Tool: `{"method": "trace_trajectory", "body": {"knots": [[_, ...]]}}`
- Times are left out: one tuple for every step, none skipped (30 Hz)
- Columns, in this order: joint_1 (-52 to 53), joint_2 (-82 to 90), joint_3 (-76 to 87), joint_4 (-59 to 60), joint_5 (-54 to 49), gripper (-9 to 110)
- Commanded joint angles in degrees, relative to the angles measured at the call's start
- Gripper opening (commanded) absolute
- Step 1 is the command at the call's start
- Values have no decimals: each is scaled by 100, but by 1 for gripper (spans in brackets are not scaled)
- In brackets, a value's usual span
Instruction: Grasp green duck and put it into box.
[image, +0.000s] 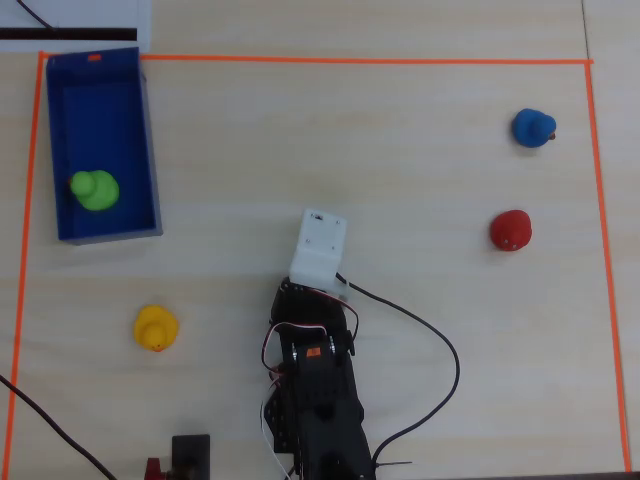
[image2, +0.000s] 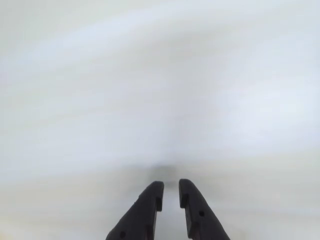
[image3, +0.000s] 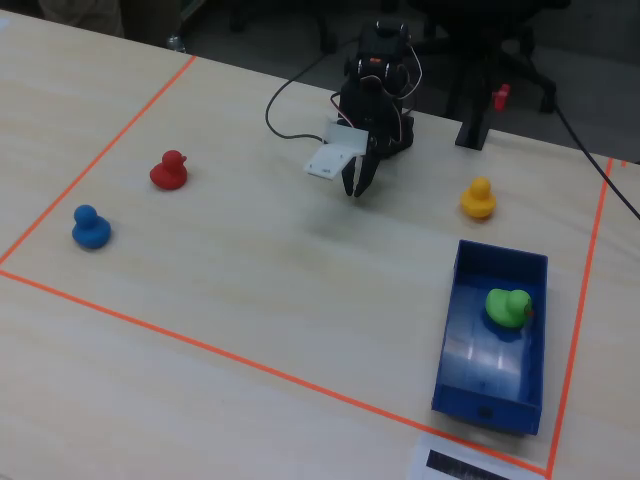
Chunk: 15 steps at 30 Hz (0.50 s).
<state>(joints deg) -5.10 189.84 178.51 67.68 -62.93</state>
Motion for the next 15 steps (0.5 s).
{"method": "trace_trajectory", "body": {"knots": [[-35,-9,-26,413,-123,0],[-35,-9,-26,483,-141,0],[-26,-9,-26,562,-176,0],[-9,-9,-26,650,-220,0],[18,-9,-26,694,-264,0],[62,-9,-26,694,-264,1],[97,-9,-26,694,-264,2],[158,-9,-26,694,-264,3],[193,-9,-26,694,-308,3],[193,-9,-26,694,-308,3],[193,-9,-26,694,-308,3],[193,-9,-26,694,-308,3],[193,-9,-26,694,-308,3],[193,-9,-26,694,-308,3],[193,-9,-26,694,-308,3]]}}
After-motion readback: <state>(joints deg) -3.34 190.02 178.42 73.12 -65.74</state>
